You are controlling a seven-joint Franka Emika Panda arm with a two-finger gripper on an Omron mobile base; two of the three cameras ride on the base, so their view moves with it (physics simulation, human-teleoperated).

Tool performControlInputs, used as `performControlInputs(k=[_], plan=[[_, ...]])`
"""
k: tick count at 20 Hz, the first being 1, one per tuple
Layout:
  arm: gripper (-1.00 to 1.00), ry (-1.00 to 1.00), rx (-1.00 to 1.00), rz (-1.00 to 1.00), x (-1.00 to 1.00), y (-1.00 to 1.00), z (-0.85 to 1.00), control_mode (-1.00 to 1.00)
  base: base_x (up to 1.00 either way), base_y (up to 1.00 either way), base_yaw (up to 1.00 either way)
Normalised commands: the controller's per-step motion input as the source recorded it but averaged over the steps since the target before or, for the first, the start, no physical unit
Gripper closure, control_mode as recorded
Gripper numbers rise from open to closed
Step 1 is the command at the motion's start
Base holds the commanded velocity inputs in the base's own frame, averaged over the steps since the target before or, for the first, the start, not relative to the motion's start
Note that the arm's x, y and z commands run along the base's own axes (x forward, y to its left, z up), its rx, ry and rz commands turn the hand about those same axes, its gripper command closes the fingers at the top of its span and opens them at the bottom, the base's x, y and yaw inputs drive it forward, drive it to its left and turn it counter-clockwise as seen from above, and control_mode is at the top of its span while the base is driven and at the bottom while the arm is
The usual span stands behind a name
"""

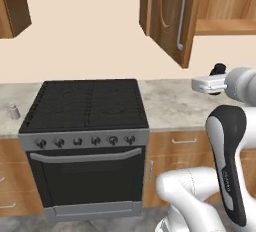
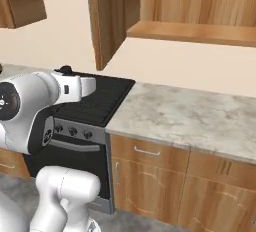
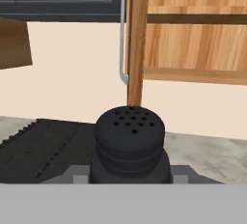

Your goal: Take 2 condiments from the cabinet and move them on the counter near the stove.Make sure the condiments are lined up with each other, next to each other.

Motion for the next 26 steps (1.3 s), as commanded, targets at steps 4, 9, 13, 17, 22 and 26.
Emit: performControlInputs(k=[4,9,13,17,22,26], plan=[[1.0,0.0,0.0,0.0,0.0,0.0,0.0,1.0,0.0,1.0,-0.16],[1.0,0.0,0.0,0.0,0.0,0.0,0.0,1.0,0.0,1.0,-0.13],[1.0,0.0,0.0,0.0,0.0,0.0,0.0,1.0,0.0,1.0,-0.04],[1.0,0.0,0.0,0.0,0.0,0.0,0.0,1.0,0.0,1.0,0.0],[1.0,0.0,0.0,0.0,0.0,0.0,0.0,1.0,0.02,1.0,0.0],[1.0,0.0,0.0,0.0,0.0,0.0,0.0,1.0,0.21,1.0,0.0]])
